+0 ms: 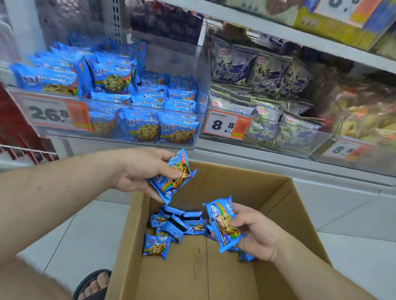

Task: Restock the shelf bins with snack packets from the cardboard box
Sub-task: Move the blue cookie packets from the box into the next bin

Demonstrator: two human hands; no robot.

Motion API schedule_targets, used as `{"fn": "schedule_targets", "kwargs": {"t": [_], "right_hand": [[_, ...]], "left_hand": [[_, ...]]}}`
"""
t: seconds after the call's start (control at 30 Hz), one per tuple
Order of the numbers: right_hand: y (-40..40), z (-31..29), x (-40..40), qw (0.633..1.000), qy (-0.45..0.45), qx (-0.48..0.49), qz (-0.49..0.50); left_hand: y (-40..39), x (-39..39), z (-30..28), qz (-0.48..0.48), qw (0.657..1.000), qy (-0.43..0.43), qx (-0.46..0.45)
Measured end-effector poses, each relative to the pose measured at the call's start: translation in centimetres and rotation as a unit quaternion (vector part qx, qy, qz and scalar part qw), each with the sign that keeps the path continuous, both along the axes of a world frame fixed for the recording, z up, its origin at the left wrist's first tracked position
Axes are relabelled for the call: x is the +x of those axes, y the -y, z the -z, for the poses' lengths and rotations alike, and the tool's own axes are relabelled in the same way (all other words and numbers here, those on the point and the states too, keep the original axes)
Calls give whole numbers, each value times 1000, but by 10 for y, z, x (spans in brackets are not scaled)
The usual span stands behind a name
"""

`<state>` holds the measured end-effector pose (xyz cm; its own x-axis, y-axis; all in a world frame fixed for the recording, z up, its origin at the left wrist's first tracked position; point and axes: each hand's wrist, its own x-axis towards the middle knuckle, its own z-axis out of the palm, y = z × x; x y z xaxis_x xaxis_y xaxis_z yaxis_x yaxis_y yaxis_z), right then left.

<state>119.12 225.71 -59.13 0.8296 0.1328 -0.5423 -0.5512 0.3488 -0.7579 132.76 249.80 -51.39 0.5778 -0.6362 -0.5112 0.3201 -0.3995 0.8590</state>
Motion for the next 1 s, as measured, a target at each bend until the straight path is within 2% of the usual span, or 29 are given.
{"fn": "schedule_targets", "kwargs": {"t": [0.2,0.3,0.4,0.5,0.57,0.77,1.0], "right_hand": [[-22,-47,12,993,88,64,42],[-32,-68,20,988,138,46,44],[-40,-84,26,981,181,-76,2],[-51,-103,28,948,229,-221,-26],[-60,-113,31,925,254,-281,-37],[-71,-118,44,881,274,-377,-85],[-77,-114,54,809,307,-494,-84]], "left_hand": [[-9,3,0,14,998,60,14],[-9,5,2,35,996,86,19],[-12,6,2,77,992,97,15],[-12,5,1,87,988,130,6],[-11,4,-1,95,982,164,0],[-16,2,-6,173,967,175,-63],[-23,6,-12,170,974,96,-112]]}}
